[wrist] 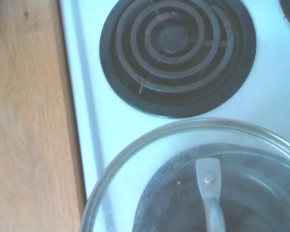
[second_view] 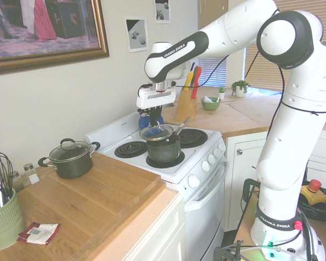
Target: Cover the lid of the pot
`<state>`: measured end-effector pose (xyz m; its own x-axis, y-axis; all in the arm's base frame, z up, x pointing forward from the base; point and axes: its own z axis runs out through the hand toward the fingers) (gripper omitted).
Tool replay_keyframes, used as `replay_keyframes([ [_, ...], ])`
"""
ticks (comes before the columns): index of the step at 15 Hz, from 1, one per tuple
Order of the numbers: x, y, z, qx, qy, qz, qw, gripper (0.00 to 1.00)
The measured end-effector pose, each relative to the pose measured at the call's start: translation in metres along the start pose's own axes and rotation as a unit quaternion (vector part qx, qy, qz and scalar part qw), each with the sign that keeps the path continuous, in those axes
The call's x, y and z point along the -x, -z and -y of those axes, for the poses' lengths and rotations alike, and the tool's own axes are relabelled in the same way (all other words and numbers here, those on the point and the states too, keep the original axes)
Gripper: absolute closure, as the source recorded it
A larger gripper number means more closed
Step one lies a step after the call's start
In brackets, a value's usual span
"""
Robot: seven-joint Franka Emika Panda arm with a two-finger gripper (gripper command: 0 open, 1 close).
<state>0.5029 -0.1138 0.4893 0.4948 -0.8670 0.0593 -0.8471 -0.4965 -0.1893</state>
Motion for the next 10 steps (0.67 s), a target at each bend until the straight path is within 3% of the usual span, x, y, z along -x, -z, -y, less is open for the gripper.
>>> replay_keyframes([
  [10, -0.027, -0.022, -0.015, 0.007, -0.026, -0.003, 1.000, 1.00],
])
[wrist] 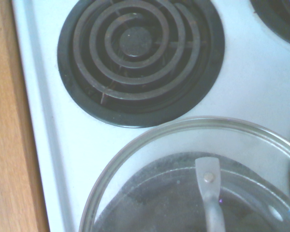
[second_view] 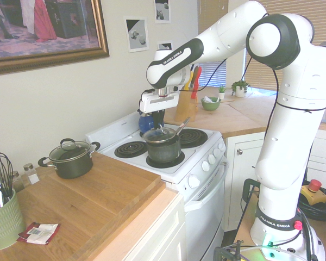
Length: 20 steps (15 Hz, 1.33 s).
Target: Cover the lid of the pot
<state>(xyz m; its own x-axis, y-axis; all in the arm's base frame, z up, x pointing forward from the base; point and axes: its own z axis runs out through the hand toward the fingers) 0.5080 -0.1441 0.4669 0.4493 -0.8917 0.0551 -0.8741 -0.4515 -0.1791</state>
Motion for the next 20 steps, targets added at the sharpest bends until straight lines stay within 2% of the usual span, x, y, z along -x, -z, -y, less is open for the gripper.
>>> replay_keyframes([
  [9, 0.002, -0.011, -0.002, 0.004, 0.014, 0.002, 1.000, 1.00],
  [20, 0.023, -0.003, -0.019, -0.005, 0.026, 0.000, 1.000, 1.00],
])
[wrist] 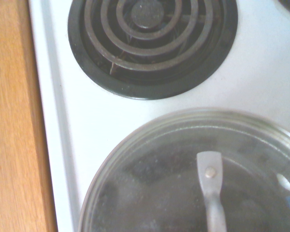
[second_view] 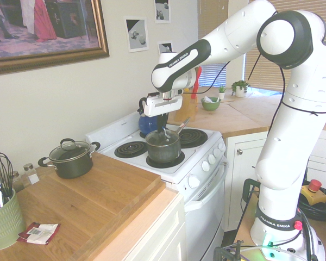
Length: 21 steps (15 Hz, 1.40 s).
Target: Cover the lid of the pot
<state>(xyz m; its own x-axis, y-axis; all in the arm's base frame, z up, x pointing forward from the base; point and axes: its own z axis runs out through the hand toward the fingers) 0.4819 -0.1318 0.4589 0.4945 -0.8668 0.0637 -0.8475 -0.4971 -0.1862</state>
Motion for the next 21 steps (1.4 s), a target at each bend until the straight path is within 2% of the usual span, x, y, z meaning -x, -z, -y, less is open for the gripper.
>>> replay_keyframes([
  [10, 0.007, -0.011, 0.001, 0.008, 0.008, 0.004, 1.000, 1.00],
  [11, 0.007, -0.011, 0.001, 0.009, 0.010, 0.004, 1.000, 0.00],
  [21, 0.008, -0.005, 0.001, 0.004, 0.012, 0.001, 1.000, 0.00],
])
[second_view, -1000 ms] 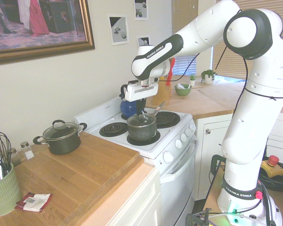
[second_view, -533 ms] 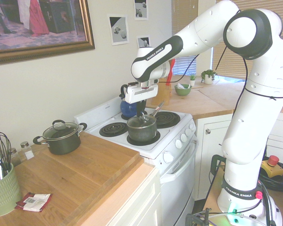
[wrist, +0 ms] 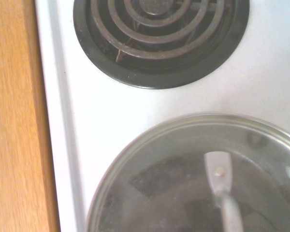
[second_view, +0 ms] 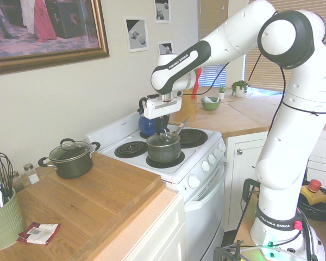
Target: Cover the lid of the pot
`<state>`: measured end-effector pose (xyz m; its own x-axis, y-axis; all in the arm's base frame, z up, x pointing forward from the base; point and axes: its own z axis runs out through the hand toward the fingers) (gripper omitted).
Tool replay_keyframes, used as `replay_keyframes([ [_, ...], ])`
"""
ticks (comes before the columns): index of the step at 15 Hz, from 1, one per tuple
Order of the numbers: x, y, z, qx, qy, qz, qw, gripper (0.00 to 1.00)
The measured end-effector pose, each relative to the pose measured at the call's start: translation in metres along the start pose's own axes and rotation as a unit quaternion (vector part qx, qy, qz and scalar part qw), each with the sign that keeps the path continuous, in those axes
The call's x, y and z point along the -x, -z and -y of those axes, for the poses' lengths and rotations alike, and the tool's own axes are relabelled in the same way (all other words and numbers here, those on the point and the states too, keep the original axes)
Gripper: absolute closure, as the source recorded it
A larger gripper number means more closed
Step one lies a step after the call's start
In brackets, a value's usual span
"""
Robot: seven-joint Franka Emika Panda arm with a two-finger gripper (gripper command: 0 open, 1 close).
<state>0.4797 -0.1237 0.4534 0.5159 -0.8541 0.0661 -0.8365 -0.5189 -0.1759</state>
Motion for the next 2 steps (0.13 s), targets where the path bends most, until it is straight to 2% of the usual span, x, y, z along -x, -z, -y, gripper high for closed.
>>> replay_keyframes([
  [2, 0.003, 0.019, 0.000, -0.011, 0.002, -0.008, 1.000, 0.00],
])
